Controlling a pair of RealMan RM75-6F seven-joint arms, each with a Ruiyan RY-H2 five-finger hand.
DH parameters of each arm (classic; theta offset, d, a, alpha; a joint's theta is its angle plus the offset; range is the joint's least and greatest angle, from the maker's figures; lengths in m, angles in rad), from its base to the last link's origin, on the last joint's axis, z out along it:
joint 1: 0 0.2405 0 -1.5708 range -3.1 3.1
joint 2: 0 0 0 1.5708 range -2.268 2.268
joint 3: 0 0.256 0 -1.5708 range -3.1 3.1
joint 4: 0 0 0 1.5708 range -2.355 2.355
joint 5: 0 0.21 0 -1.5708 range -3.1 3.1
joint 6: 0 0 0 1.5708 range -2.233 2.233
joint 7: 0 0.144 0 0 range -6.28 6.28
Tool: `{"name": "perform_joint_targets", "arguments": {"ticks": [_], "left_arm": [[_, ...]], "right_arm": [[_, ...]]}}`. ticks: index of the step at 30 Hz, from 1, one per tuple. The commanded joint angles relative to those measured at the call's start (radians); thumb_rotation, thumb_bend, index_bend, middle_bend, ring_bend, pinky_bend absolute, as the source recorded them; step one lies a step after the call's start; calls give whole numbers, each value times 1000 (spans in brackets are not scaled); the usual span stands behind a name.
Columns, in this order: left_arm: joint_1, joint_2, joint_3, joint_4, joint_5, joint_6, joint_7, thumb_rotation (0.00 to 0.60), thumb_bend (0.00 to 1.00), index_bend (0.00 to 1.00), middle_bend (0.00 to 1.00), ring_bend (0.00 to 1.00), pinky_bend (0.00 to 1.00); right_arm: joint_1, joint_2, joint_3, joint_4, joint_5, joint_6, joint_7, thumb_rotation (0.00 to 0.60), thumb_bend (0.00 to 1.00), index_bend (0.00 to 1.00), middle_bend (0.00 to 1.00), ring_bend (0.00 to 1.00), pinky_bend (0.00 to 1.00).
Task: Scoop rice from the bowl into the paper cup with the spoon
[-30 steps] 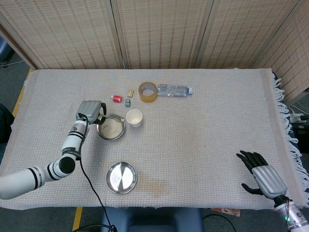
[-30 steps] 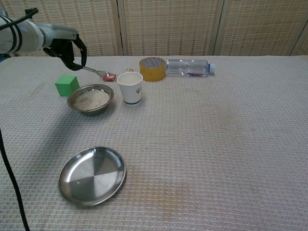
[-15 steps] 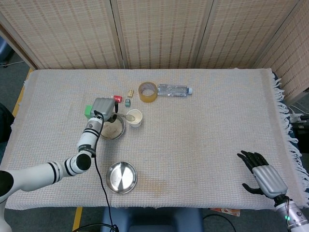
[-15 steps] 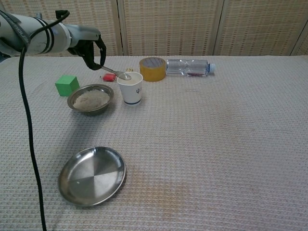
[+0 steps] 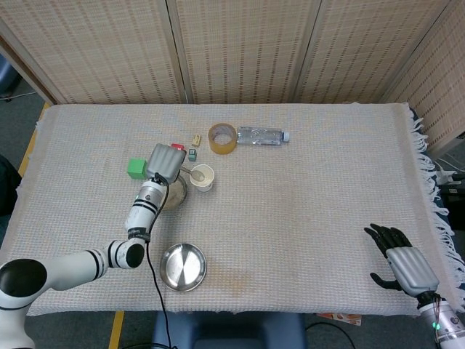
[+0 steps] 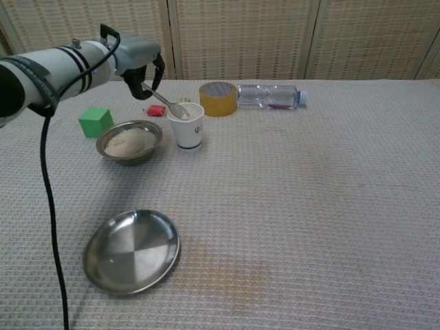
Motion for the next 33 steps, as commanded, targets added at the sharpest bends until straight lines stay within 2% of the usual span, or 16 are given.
{"name": "perform_joint_targets", "arguments": {"ticks": [1, 8, 16, 26, 33], "left_arm": [[15, -76, 47, 90, 100, 69, 38, 600, 413, 951, 1000, 1000, 1000], [41, -124, 67, 167, 228, 143, 69, 600, 412, 950, 1000, 1000, 1000], [83, -142, 40, 165, 315, 219, 71, 600, 412, 951, 1000, 1000, 1000], [113, -159, 28, 196, 403, 262, 117, 600, 413, 951, 1000, 1000, 1000], [139, -204, 63, 272, 502, 287, 132, 600, 413, 951, 1000, 1000, 1000]], "right_arm": [[-1, 2, 1, 0, 1, 1, 2, 600, 170, 0, 0, 0, 0], [0, 6, 1, -1, 3, -5, 6, 600, 170, 0, 0, 0, 0], [-1, 6, 4, -4, 9, -6, 0, 600, 170, 0, 0, 0, 0], [-10, 12, 0, -9, -9, 12, 5, 600, 170, 0, 0, 0, 0], [-16, 16, -1, -12, -19, 26, 8, 600, 170, 0, 0, 0, 0]]}}
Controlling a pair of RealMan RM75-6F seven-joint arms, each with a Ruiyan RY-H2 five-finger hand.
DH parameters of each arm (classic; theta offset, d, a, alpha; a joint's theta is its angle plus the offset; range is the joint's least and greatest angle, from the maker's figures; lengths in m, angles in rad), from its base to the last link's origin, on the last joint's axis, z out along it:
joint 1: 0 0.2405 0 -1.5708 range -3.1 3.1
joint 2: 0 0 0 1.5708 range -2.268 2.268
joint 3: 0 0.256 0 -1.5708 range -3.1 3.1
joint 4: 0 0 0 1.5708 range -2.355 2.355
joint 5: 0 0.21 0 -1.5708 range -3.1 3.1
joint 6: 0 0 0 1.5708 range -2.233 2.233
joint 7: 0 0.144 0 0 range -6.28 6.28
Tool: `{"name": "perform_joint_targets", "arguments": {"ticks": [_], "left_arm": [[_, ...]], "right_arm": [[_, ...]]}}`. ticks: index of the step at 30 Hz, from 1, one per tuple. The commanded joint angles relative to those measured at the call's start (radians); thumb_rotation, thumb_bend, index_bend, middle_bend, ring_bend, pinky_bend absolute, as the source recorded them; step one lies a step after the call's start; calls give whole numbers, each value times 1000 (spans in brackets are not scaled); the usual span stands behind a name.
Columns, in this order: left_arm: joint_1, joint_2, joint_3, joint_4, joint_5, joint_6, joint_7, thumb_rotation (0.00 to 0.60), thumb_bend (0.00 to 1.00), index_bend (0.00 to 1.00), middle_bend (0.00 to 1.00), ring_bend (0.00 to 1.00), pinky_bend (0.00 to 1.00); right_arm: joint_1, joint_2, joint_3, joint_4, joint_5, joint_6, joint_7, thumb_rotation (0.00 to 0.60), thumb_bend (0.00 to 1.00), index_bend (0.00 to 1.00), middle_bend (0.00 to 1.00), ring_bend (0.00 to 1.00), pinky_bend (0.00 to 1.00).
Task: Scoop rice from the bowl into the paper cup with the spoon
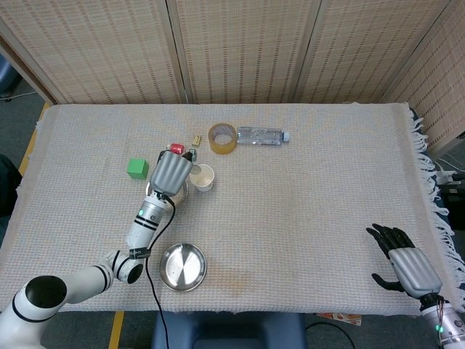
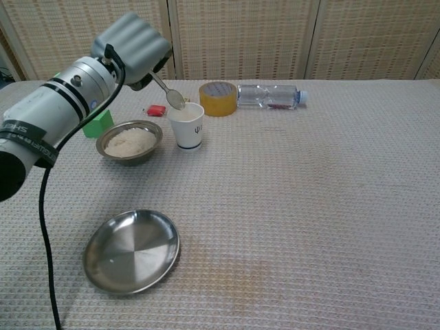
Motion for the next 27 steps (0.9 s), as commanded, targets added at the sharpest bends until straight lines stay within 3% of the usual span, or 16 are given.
{"name": "perform_joint_targets", "arguments": {"ticks": [1, 9, 19, 23, 27], "left_arm": [[17, -37, 17, 57, 45, 15, 6, 600, 414, 951, 1000, 1000, 1000], [34, -111, 65, 236, 193, 87, 12, 600, 413, 951, 1000, 1000, 1000], [51, -149, 46, 323, 242, 92, -38, 600, 414, 951, 1000, 1000, 1000], [60, -105, -35, 225, 207, 117, -122, 600, 414, 951, 1000, 1000, 1000], [94, 24, -128, -35, 120, 77, -182, 600, 414, 951, 1000, 1000, 1000]], "right_arm": [[-2, 1, 0, -1, -2, 3, 0, 600, 170, 0, 0, 0, 0], [-5, 4, -1, -2, -9, 11, 4, 600, 170, 0, 0, 0, 0], [-8, 4, -1, -3, -14, 16, 2, 600, 170, 0, 0, 0, 0], [-4, 4, -1, -1, -12, 5, 5, 600, 170, 0, 0, 0, 0], [-2, 4, -1, 2, -9, -2, 12, 600, 170, 0, 0, 0, 0]]}}
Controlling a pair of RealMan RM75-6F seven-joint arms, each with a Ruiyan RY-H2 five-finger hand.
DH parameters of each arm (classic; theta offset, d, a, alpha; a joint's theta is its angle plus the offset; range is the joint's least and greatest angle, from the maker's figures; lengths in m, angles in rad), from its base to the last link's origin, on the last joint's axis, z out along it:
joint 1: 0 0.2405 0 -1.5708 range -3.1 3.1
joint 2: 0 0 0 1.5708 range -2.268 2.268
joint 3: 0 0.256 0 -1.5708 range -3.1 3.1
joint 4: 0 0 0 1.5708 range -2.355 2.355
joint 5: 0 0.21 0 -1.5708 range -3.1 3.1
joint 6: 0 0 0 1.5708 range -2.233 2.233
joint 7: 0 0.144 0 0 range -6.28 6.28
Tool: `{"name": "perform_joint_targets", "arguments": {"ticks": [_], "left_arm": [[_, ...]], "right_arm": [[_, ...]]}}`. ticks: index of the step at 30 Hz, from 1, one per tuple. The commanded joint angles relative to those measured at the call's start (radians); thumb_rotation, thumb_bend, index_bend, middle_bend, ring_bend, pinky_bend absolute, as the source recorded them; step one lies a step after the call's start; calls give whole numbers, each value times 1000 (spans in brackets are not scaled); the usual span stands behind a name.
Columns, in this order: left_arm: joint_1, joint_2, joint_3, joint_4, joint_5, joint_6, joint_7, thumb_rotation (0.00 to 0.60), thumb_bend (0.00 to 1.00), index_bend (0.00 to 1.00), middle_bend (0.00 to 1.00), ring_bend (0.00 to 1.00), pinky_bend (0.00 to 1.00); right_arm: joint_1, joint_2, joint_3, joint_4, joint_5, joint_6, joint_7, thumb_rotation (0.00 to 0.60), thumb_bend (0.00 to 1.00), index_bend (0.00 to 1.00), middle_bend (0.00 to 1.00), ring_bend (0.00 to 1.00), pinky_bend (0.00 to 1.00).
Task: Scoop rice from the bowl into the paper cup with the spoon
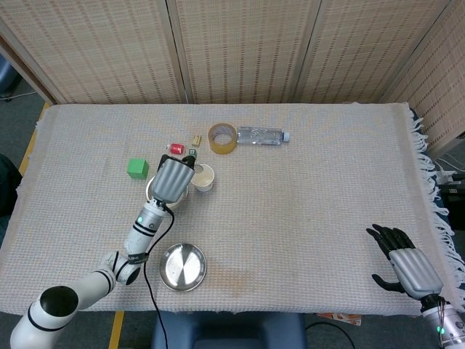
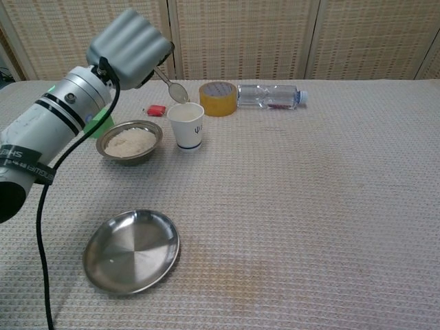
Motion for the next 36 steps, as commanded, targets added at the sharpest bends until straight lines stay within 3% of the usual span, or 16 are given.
{"name": "perform_joint_targets", "arguments": {"ticks": [1, 6, 8, 13, 18, 21, 25, 28, 36], "left_arm": [[49, 177, -115, -330, -115, -55, -79, 600, 414, 951, 1000, 1000, 1000], [126, 385, -191, -663, -266, -141, -135, 600, 414, 951, 1000, 1000, 1000], [152, 452, -189, -751, -308, -203, -187, 600, 414, 951, 1000, 1000, 1000], [210, 650, -149, -961, -409, -421, -337, 600, 418, 942, 1000, 1000, 1000], [275, 724, -78, -1043, -336, -452, -436, 600, 418, 940, 1000, 1000, 1000], [305, 776, -36, -1118, -299, -548, -564, 600, 418, 938, 1000, 1000, 1000], [329, 802, -5, -1171, -228, -618, -688, 600, 418, 936, 1000, 1000, 1000], [353, 777, 16, -1197, -188, -592, -720, 600, 418, 939, 1000, 1000, 1000], [413, 649, 95, -1206, -136, -440, -594, 600, 417, 943, 1000, 1000, 1000]], "right_arm": [[2, 0, 0, 2, 1, -5, 3, 600, 170, 0, 0, 0, 0], [2, -2, -3, -1, -6, -4, -5, 600, 170, 0, 0, 0, 0], [-1, -5, -5, -5, -11, 1, -16, 600, 170, 0, 0, 0, 0], [-2, -10, -9, -12, -14, -2, -35, 600, 170, 0, 0, 0, 0], [-2, -12, -10, -15, -14, -4, -43, 600, 170, 0, 0, 0, 0], [2, -17, -13, -14, -13, -16, -49, 600, 170, 0, 0, 0, 0], [10, -24, -17, -14, -13, -35, -58, 600, 170, 0, 0, 0, 0], [10, -25, -21, -17, -18, -37, -63, 600, 170, 0, 0, 0, 0], [6, -19, -24, -15, -30, -22, -52, 600, 170, 0, 0, 0, 0]]}}
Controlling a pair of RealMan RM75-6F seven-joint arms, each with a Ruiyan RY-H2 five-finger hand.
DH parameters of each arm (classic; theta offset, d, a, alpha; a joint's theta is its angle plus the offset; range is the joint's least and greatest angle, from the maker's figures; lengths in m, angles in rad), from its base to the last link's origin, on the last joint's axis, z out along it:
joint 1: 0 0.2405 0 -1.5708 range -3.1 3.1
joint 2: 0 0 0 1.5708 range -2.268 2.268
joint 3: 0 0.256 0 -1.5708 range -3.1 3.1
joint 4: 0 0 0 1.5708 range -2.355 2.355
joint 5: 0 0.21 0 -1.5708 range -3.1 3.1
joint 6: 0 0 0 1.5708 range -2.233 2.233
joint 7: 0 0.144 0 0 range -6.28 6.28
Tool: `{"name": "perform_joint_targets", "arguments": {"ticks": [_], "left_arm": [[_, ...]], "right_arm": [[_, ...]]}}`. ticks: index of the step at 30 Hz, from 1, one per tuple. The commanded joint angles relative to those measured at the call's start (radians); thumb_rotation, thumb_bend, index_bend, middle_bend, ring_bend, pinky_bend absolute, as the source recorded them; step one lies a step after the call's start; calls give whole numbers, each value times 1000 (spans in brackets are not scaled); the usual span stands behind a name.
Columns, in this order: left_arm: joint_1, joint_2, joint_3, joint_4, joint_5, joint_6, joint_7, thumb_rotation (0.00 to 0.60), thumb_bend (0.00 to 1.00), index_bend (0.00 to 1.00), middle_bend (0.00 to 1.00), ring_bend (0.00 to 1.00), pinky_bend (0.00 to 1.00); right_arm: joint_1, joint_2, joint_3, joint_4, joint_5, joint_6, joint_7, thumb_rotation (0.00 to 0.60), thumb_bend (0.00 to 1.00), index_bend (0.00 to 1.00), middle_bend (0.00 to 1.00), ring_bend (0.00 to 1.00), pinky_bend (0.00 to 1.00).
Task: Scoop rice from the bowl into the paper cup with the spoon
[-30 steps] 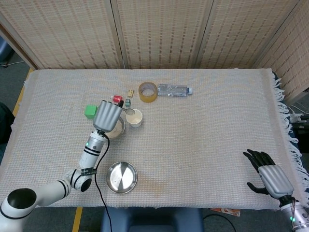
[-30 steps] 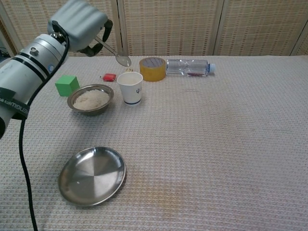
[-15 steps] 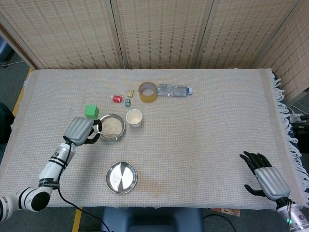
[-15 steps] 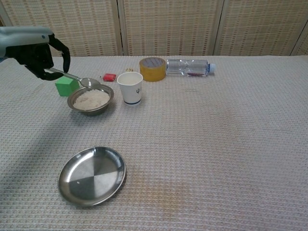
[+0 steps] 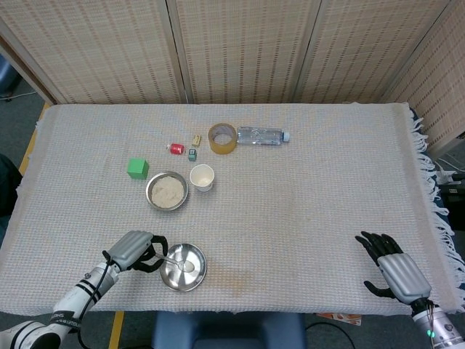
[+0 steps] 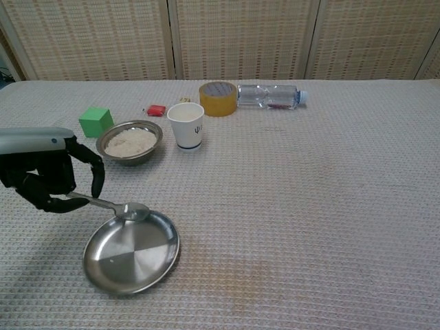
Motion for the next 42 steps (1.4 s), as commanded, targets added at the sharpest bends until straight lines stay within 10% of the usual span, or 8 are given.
{"name": "perform_joint_targets", "arguments": {"ticks": [1, 21, 33, 42], "left_arm": [[37, -87, 37, 2, 26, 103, 100, 600, 418, 943, 1000, 1000, 1000], [9, -330, 42, 191, -59, 186, 312, 600, 417, 923, 1000, 1000, 1000], [-3, -329, 62, 206, -49, 170, 342, 600, 413, 346, 1000, 1000, 1000], [-2, -297, 57, 185, -50, 183, 349, 600, 423, 297, 1000, 1000, 1000]], "right_arm": [[0, 2, -2, 2, -4, 1, 5, 600, 170, 0, 0, 0, 0], [-4, 8, -9, 5, -28, 20, 19, 600, 170, 0, 0, 0, 0], [-13, 12, -9, 2, -33, 41, 19, 600, 170, 0, 0, 0, 0], [-13, 12, -8, 1, -33, 41, 20, 600, 170, 0, 0, 0, 0]]}}
